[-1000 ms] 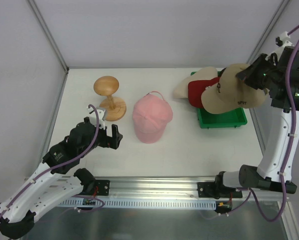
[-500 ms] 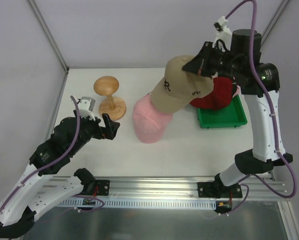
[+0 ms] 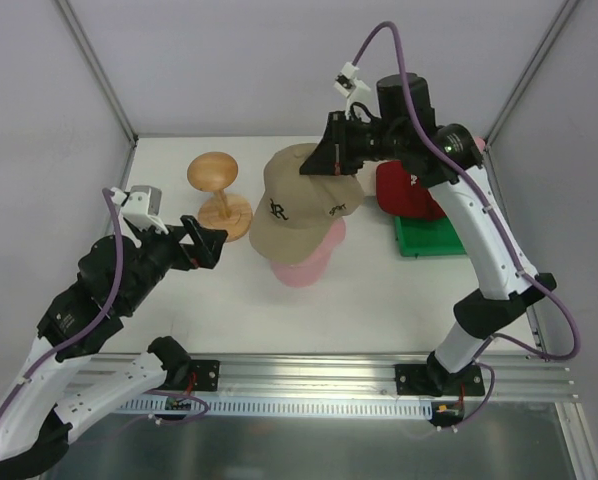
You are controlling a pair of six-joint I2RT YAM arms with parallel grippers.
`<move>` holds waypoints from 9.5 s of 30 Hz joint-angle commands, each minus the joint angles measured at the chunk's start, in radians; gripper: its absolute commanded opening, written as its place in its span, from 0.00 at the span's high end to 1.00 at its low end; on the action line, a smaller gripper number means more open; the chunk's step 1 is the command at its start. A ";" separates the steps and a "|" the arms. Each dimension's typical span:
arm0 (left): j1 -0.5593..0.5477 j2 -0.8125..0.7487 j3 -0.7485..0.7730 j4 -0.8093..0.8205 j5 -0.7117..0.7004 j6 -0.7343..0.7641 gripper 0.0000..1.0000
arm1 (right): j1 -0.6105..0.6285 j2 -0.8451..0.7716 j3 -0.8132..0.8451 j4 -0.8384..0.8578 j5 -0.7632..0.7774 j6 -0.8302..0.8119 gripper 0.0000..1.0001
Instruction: Stack the hats
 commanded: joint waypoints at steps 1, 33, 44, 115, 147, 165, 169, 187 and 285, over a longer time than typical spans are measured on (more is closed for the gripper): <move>-0.005 0.014 0.013 0.016 -0.012 -0.014 0.01 | 0.015 0.012 -0.052 0.058 -0.087 -0.047 1.00; -0.005 0.211 -0.126 0.139 0.054 -0.049 0.01 | 0.021 -0.014 -0.516 0.139 -0.082 -0.188 0.84; -0.005 0.353 -0.155 0.260 0.084 -0.049 0.01 | 0.021 -0.064 -0.562 0.176 -0.032 -0.144 0.67; -0.005 0.432 -0.169 0.305 0.104 -0.062 0.01 | -0.114 0.345 -0.119 0.029 0.281 -0.302 0.55; -0.005 0.278 -0.200 0.295 0.079 0.003 0.01 | -0.484 -0.074 -0.292 -0.112 0.378 -0.080 0.32; -0.005 0.261 -0.201 0.282 0.107 0.018 0.01 | -0.908 0.149 -0.374 0.030 0.214 -0.024 0.49; -0.004 0.259 -0.195 0.272 0.108 0.021 0.01 | -0.908 0.196 -0.378 0.095 0.208 -0.017 0.49; -0.004 0.261 -0.178 0.243 0.091 0.036 0.01 | -0.907 0.296 -0.435 0.259 0.180 0.046 0.63; 0.136 0.371 -0.108 1.125 0.452 -0.945 1.00 | -0.259 -0.063 0.022 -0.003 0.341 0.048 0.33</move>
